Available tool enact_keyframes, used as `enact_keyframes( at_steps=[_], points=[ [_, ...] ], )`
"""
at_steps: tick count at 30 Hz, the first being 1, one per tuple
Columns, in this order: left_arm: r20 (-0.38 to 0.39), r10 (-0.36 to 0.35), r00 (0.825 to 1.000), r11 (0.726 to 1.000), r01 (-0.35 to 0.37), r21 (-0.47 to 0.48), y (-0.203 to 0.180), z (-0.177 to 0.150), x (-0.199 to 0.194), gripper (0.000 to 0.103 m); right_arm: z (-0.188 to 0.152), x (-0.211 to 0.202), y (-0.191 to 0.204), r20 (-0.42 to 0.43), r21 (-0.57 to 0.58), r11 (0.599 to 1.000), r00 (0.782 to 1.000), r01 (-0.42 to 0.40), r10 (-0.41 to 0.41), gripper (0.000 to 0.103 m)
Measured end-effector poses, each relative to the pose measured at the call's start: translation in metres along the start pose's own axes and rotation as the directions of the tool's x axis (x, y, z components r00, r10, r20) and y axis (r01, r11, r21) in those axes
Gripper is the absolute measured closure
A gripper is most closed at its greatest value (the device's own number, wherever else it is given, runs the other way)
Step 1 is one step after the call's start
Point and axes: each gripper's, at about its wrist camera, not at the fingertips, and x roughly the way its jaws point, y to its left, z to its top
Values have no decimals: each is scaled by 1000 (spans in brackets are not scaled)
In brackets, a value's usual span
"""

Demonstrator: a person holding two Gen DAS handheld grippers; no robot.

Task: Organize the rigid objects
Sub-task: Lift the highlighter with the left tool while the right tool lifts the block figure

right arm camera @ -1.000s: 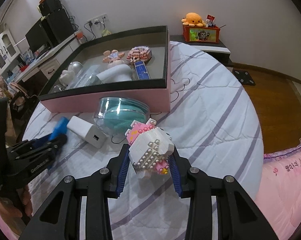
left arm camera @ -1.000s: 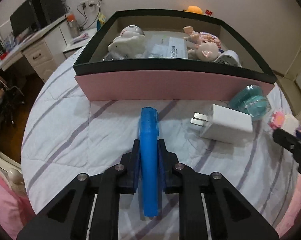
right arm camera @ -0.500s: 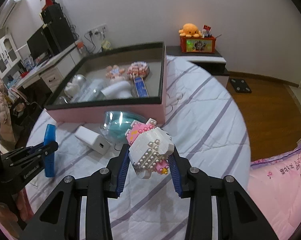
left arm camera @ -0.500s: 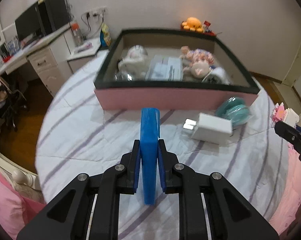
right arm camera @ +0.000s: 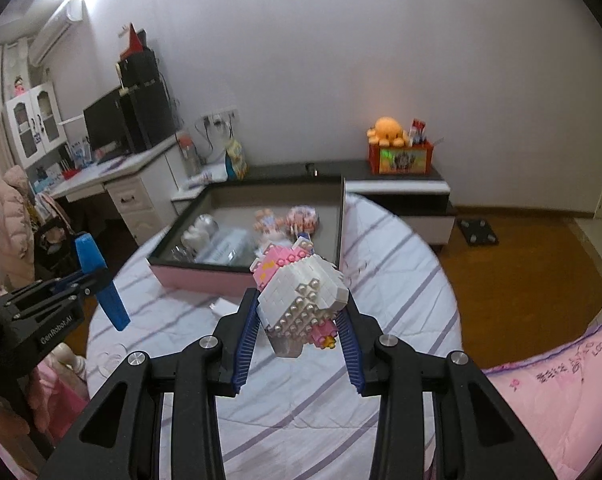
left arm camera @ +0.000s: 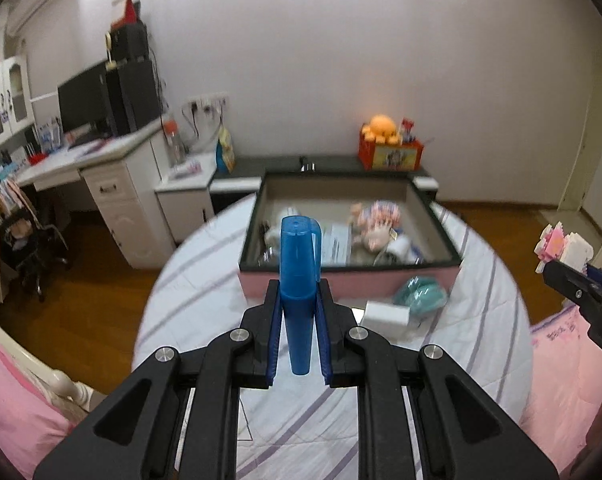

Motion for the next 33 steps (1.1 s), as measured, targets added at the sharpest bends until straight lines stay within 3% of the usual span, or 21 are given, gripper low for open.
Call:
enact_keyframes(
  at_steps=[9, 15, 22, 33],
  points=[
    [181, 21, 983, 1000, -19, -13, 5, 20, -66, 88, 13, -73, 17, 223, -24, 1000, 975, 0, 5, 64],
    [268, 54, 962, 999, -50, -21, 7, 21, -101, 88, 14, -101, 33, 300, -56, 998, 954, 4, 13, 64],
    [326, 52, 944, 998, -43, -33, 10, 14, -124, 88, 8, -120, 40, 346, -56, 998, 938, -1, 20, 64],
    [326, 38, 945, 999, -28, -35, 11, 14, -122, 87, 4, -119, 37, 328, -34, 999, 944, 22, -10, 64]
  ],
)
